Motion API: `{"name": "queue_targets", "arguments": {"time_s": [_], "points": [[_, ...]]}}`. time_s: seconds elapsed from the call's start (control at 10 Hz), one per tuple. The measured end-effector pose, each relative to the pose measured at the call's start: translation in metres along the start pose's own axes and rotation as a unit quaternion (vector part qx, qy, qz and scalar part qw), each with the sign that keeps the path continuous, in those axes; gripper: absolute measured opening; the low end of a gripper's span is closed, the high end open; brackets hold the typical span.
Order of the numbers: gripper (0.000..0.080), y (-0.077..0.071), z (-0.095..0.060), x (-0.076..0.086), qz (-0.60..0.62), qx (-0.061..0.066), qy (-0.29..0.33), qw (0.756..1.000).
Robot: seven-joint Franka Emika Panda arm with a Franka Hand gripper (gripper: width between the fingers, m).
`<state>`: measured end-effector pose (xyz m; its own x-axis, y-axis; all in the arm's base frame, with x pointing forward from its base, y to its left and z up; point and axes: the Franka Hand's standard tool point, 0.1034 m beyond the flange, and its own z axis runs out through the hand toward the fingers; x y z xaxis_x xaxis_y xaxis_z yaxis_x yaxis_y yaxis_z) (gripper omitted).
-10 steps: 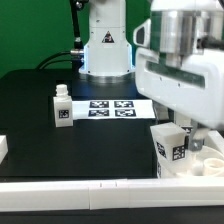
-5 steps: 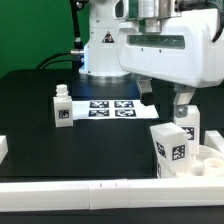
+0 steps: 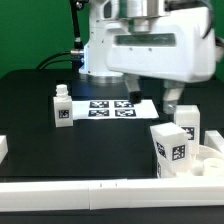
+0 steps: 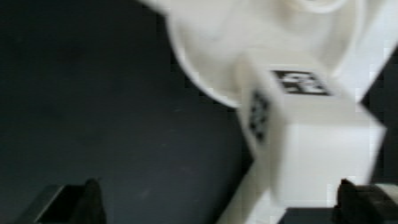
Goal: Assemble stool
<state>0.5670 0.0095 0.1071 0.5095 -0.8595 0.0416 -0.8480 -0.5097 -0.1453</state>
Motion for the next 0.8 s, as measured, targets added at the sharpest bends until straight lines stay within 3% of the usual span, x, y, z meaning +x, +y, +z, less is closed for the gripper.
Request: {"name": "queue_targets", "arguments": {"time_s": [0.1,0.2,0.6,0.8], "points": [[0.0648,0.013,-0.005,0.003,-0.024,0.000,-0.005,1.000],[0.0648,0.014,-0.005,0.000,-0.056,-0.005,-0.003,0.998],[0.0648,0.016,-0.002,0.001,-0.184,-0.008,-0.004,0.983],[0.0648,0.044,0.002,0.016,-0.362,-0.017,-0.016,0.932]]}}
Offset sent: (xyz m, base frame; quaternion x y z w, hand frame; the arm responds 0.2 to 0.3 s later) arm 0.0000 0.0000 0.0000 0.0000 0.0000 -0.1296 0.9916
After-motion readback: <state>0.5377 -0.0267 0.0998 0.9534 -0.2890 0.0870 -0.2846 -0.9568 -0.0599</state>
